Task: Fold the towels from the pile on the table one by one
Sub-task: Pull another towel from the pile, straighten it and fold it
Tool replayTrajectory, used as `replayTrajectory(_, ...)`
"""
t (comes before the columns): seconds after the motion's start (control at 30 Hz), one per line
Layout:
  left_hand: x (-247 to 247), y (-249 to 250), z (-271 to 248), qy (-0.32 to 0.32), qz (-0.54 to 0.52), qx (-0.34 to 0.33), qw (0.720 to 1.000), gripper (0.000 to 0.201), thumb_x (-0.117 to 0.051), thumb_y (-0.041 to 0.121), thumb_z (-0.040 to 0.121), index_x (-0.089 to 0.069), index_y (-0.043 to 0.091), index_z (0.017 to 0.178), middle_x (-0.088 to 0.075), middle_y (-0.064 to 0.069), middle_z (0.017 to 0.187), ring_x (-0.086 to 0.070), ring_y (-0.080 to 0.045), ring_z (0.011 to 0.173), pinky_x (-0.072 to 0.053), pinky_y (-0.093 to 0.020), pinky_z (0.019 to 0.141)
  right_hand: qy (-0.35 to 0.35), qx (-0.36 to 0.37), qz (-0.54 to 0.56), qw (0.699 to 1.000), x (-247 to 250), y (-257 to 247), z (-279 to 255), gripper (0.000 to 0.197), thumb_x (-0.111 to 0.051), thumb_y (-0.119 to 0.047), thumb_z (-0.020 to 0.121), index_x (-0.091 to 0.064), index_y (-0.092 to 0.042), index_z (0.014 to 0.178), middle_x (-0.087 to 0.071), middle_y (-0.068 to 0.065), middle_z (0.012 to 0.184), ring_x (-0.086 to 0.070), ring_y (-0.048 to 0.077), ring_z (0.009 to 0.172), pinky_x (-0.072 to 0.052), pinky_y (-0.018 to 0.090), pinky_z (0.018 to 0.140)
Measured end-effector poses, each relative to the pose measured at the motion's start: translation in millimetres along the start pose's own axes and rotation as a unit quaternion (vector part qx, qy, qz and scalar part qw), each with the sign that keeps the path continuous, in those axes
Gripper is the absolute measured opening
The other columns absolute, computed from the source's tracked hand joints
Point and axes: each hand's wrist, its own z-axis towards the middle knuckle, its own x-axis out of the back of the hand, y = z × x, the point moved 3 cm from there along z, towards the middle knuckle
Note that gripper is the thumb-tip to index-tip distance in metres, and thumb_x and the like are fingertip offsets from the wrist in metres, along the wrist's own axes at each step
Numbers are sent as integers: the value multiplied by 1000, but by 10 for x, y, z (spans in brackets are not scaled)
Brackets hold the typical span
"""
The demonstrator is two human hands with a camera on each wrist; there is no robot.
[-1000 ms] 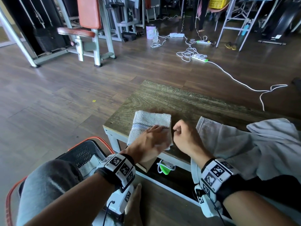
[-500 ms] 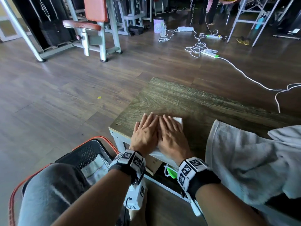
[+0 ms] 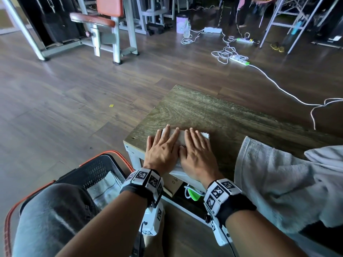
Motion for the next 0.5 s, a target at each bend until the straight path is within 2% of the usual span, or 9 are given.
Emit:
replayTrajectory(0.17, 28, 7, -20, -16, -5, 23, 1000, 53, -18, 48, 102, -7, 45, 153, 2, 7, 165, -1, -19, 152, -1, -54, 119, -24, -58, 26, 998, 53, 46, -53, 80, -15, -60, 93, -3, -17, 159, 2, 0, 167, 4, 17, 154, -3, 46, 124)
replayTrajectory(0.27, 36, -41, -38, -27, -29, 51, 998, 53, -16, 47, 103, -2, 43, 154, 1, 5, 165, 3, -14, 152, 6, -51, 121, -30, -74, 25, 996, 54, 86, -87, 73, -20, -55, 100, 0, -18, 159, 5, -1, 167, 6, 17, 154, -3, 47, 123)
replayTrajectory(0.37, 41, -109, -37, -35, -42, 64, 996, 54, -14, 48, 102, 0, 42, 154, -1, 8, 165, 5, -9, 151, 9, -49, 121, -31, -87, 30, 995, 77, 127, -134, 65, -18, -48, 103, 0, -19, 159, 6, -2, 167, 6, 14, 153, -3, 47, 123)
replayTrajectory(0.5, 47, -114, -63, -30, -50, 70, 996, 54, -14, 47, 103, -2, 40, 155, -2, 11, 165, 5, -9, 151, 11, -52, 120, -52, -111, 54, 991, 121, 218, -230, 63, -14, -45, 104, 4, -20, 159, 9, -3, 166, 4, 15, 153, -3, 48, 123)
